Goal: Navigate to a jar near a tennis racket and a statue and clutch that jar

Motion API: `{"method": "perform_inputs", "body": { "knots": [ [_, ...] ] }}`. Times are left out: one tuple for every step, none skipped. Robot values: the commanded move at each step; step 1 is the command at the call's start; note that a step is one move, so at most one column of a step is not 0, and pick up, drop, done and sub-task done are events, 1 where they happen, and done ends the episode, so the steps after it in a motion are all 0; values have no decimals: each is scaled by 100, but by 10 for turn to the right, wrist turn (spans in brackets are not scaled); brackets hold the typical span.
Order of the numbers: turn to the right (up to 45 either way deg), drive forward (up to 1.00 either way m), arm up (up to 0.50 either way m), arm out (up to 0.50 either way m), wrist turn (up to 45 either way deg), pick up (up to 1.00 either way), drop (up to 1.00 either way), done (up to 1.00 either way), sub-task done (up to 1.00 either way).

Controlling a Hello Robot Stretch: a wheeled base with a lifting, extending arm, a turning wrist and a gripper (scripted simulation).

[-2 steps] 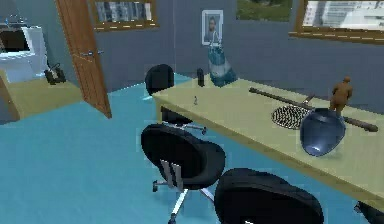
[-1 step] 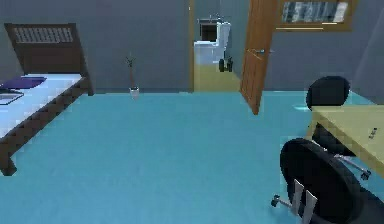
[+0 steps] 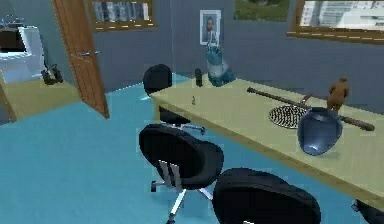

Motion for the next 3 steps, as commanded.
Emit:
{"method": "perform_inputs", "body": {
  "knots": [
    [420,0,0,0,0,0,0,0,0],
    [0,40,0,0,0,0,0,0,0],
    [-450,0,0,0,0,0,0,0,0]
  ]
}}
